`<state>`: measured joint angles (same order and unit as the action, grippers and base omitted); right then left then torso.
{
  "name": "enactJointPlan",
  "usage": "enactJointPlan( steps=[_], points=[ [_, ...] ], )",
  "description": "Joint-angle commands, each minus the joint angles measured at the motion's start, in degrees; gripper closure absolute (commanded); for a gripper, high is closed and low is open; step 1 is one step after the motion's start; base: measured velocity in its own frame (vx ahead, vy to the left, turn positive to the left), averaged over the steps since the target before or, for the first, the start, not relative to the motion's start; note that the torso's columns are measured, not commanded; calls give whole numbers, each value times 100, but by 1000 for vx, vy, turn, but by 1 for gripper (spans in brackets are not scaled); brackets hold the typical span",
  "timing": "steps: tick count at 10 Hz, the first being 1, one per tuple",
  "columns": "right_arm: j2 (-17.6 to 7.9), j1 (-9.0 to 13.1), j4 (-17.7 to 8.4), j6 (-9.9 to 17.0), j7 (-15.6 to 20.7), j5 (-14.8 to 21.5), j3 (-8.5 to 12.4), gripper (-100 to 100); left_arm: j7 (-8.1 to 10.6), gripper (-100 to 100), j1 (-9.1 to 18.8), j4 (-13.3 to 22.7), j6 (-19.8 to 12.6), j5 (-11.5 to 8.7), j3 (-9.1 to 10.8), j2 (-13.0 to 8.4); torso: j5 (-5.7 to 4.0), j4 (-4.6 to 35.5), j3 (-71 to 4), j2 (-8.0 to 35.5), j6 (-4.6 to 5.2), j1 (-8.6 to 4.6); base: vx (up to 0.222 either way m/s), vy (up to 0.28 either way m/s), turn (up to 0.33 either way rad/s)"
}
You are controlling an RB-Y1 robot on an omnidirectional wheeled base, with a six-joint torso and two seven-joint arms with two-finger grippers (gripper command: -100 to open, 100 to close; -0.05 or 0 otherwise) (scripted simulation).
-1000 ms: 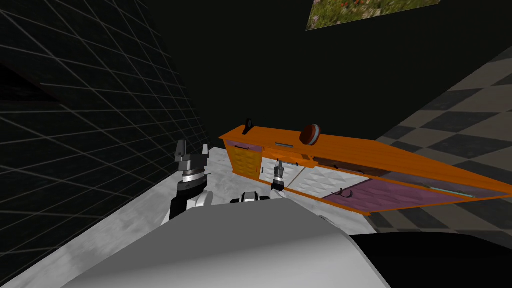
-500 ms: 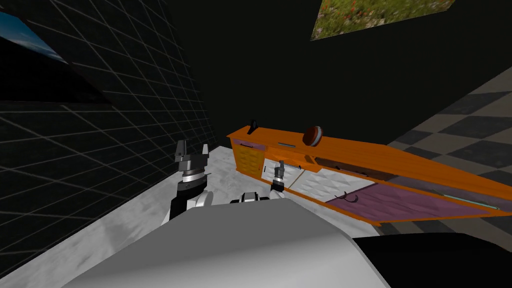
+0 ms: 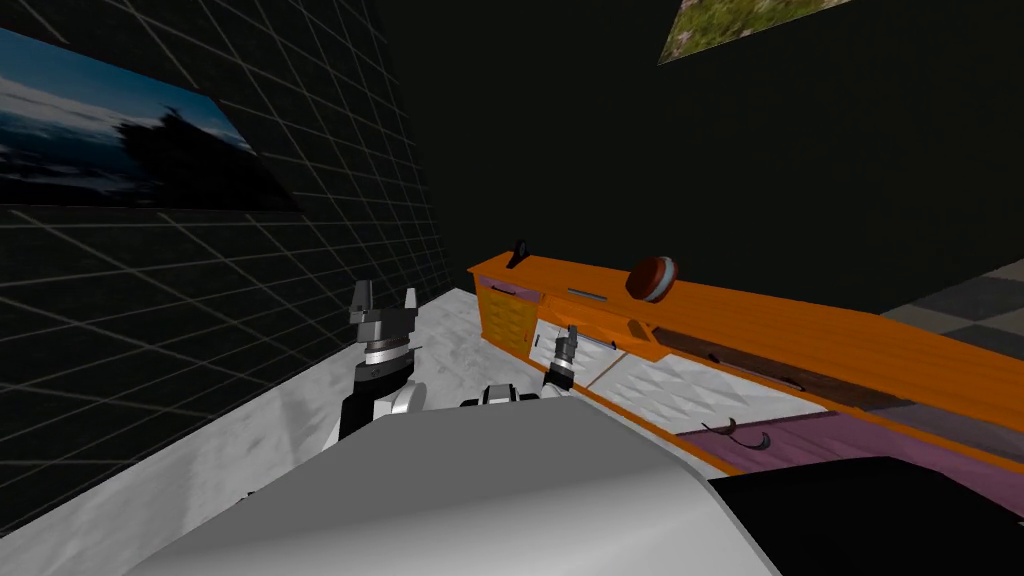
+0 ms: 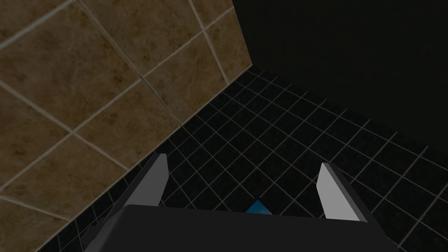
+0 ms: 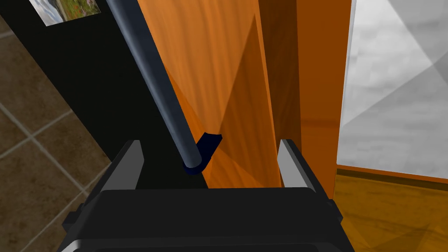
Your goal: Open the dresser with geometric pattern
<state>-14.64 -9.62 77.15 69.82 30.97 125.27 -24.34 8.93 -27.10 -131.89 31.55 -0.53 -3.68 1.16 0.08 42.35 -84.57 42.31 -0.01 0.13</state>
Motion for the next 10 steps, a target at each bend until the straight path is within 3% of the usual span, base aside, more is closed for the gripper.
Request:
enactJointPlan(
  steps=[1,2,3,4,5,6,7,8,10],
  points=[
    [160,-301,355,-77,127,112,306,-100,0,0,1,0,0,0,0,0,-1,0,4,6,-3,-1,-19,-24,179],
    [290,-560,555,-157,241,202,534,-100,0,0,0,0,0,0,0,0,6,10,6,13,5,-2,-20,-33,318],
    [290,-572,653,-157,241,202,565,-100,0,0,1,0,0,0,0,0,6,12,10,19,-2,-1,-21,-38,200],
    [421,-842,846,-237,355,292,787,-100,0,0,0,0,0,0,0,0,15,22,10,23,3,4,-27,-37,326],
    [421,-842,951,-237,355,292,824,-100,0,0,1,0,0,0,0,0,15,21,15,32,4,9,-25,-24,175],
    [551,-1112,1139,-318,469,382,1030,-100,0,0,0,0,0,0,0,0,27,31,17,41,22,10,-21,-20,316],
    [551,-1112,1249,-318,469,382,1083,-100,0,0,0,0,0,0,0,0,28,33,24,52,21,9,-26,-22,183],
    [682,-1383,1409,-398,583,473,1294,-100,0,0,0,0,0,0,0,0,40,46,26,62,25,14,-25,-32,344],
    [682,-1383,1494,-398,583,473,1342,-100,0,0,0,0,0,0,0,0,38,40,26,62,32,13,-14,-20,90]
  ],
)
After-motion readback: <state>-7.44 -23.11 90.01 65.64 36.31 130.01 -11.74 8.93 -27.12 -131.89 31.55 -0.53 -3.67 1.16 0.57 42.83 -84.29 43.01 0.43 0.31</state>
